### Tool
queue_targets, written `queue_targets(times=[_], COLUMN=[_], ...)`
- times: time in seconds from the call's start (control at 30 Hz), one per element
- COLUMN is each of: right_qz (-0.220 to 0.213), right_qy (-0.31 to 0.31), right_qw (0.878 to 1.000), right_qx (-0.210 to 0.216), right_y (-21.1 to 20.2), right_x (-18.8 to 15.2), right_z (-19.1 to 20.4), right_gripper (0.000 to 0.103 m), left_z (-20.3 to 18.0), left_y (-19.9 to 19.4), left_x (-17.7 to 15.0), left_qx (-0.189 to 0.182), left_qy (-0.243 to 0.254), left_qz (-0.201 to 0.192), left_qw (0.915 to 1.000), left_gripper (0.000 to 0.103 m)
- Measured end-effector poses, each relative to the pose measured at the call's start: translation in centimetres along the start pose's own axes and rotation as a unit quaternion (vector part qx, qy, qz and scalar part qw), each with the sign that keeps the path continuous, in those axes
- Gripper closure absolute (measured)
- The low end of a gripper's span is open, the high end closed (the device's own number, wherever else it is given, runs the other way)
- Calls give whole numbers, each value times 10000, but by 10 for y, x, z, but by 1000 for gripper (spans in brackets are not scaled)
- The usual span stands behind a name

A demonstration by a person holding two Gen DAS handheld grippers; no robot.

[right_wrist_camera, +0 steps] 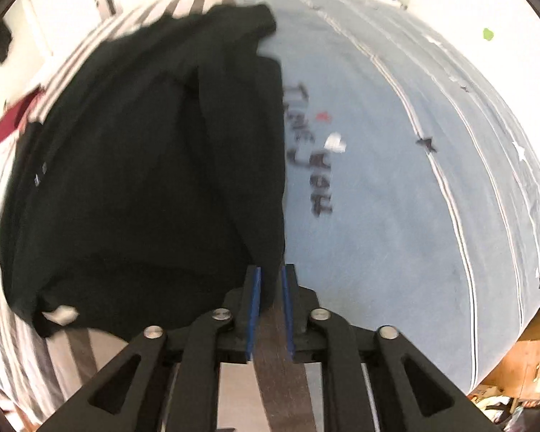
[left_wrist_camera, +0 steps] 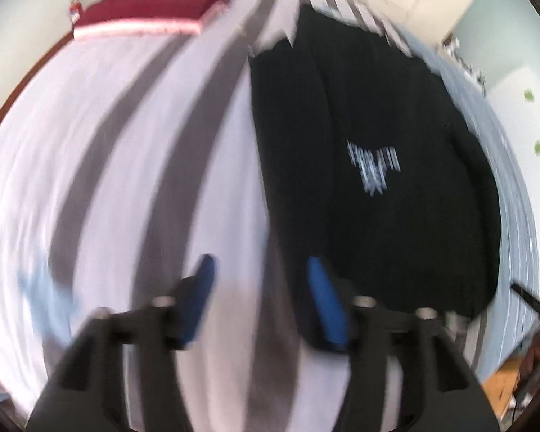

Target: Fold clothes

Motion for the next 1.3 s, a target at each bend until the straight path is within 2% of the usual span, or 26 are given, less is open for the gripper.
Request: queue_targets(times=[0.03, 0.13, 0.27, 0.33, 0.47, 0.5, 0.57, 0.6, 0.67, 0.83, 0.93, 1.07, 1.13, 1.23, 1.3], right_qz=[-47, -166, -364, -391, -453, -477, -479, -473, -438, -302, -314, -319, -283, -233, -226], right_qy=[96, 219, 45, -12, -139, -144, -109, -93, -67, -100, -225, -397, -441, -487, -540], right_qw=[9998, 9979, 9962, 9950, 9952, 9952, 9952, 9952, 9953, 9966, 9969, 9966, 9965, 9964, 9962], right_qx=[166, 583, 793, 914, 855, 845, 849, 851, 860, 759, 684, 644, 655, 655, 640], right_y=[-2, 0, 20, 33, 53, 56, 61, 63, 65, 77, 84, 90, 94, 94, 95], right_x=[7, 32, 74, 92, 118, 122, 130, 132, 130, 125, 122, 128, 134, 139, 143], right_z=[2, 15, 65, 86, 124, 130, 136, 138, 139, 142, 143, 147, 150, 150, 150], right_gripper=[82, 80, 80, 80, 80, 80, 80, 80, 80, 80, 80, 80, 80, 80, 80], left_z=[2, 9, 11, 4, 6, 7, 6, 5, 7, 37, 81, 141, 171, 202, 220], left_y=[5, 20, 42, 53, 77, 81, 80, 78, 70, 30, -10, -25, -22, -19, -24], left_x=[17, 69, 135, 153, 170, 173, 175, 175, 174, 161, 146, 140, 133, 128, 122], left_qx=[-28, -112, -275, -219, -291, -335, -403, -430, -479, -453, -211, 363, 549, 1119, 948], left_qy=[25, 101, 361, 621, 966, 1016, 1125, 1180, 1168, 862, 476, -135, -409, -810, -1257], left_qz=[-49, -194, -307, -341, -162, -168, -251, -278, -369, -643, -734, -602, -307, -123, -176], left_qw=[10000, 9997, 9985, 9972, 9948, 9941, 9925, 9917, 9913, 9932, 9959, 9974, 9972, 9903, 9874], left_gripper=[40, 40, 40, 40, 39, 40, 68, 89, 97, 99, 99, 98, 92, 92, 91])
Point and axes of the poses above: each gripper's, at about its wrist camera, not at the fingertips, and y roughly the way its jaws point, z to its left, x to its top, the point moved 3 cm from there along y, roughly the way its jaws point, and after that the axes turned 13 degrees about z, right-handed, at the moved point
